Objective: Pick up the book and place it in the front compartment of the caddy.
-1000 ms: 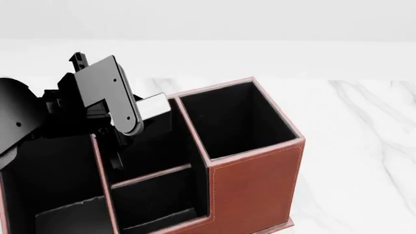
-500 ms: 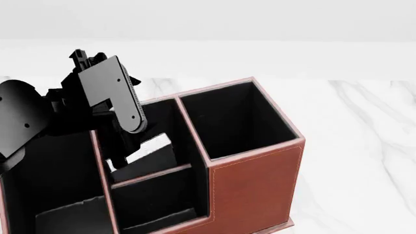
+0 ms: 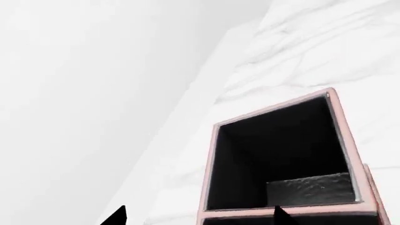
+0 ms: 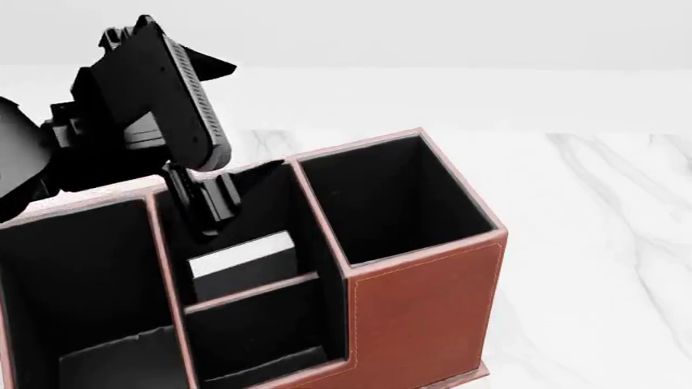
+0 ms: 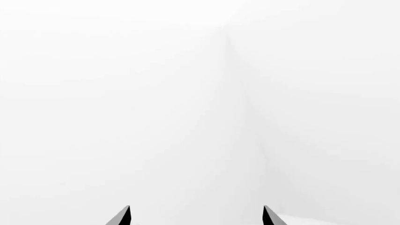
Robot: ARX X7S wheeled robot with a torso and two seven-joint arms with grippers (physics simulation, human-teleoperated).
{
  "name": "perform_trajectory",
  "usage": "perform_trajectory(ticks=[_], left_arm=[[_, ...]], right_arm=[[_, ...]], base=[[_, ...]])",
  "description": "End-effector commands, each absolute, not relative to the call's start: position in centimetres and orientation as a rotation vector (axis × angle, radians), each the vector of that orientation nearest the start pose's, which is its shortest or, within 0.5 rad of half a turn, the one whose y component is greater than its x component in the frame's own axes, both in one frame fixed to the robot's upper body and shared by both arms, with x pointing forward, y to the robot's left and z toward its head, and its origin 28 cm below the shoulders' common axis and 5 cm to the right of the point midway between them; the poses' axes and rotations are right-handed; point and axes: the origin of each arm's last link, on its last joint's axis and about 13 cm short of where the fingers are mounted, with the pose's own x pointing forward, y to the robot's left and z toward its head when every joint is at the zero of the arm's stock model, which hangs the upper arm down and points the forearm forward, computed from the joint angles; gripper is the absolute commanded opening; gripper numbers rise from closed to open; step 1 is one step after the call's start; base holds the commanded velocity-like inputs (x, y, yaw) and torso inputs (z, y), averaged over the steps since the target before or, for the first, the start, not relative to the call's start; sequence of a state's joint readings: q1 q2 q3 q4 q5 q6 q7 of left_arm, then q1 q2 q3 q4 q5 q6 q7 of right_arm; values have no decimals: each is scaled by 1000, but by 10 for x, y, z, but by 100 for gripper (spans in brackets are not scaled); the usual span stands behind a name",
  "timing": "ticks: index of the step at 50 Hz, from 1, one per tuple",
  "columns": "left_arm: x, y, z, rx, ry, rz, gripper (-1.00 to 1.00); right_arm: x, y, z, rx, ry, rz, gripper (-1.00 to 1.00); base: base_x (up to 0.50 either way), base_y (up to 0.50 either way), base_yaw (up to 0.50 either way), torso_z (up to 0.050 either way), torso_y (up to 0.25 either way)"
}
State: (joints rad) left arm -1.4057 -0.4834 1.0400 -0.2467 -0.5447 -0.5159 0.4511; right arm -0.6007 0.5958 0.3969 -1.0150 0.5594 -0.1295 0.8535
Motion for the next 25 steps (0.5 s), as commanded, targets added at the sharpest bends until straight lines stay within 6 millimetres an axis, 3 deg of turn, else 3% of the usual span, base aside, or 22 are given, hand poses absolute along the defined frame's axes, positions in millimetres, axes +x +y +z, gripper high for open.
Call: perform_trajectory(ticks=[1, 15, 25], left_arm=[[341, 215, 310, 549, -146, -853, 100], [288, 229, 327, 384, -408, -707, 100], [239, 228, 325, 282, -609, -605, 100]], right_arm=[[89, -170, 187, 123, -580, -526, 100], [103, -164, 187, 107, -560, -465, 100], [120, -152, 218, -37, -566, -355, 100]], base=[[0, 0, 0, 0, 0], [0, 0, 0, 0, 0], [0, 0, 0, 0, 0]])
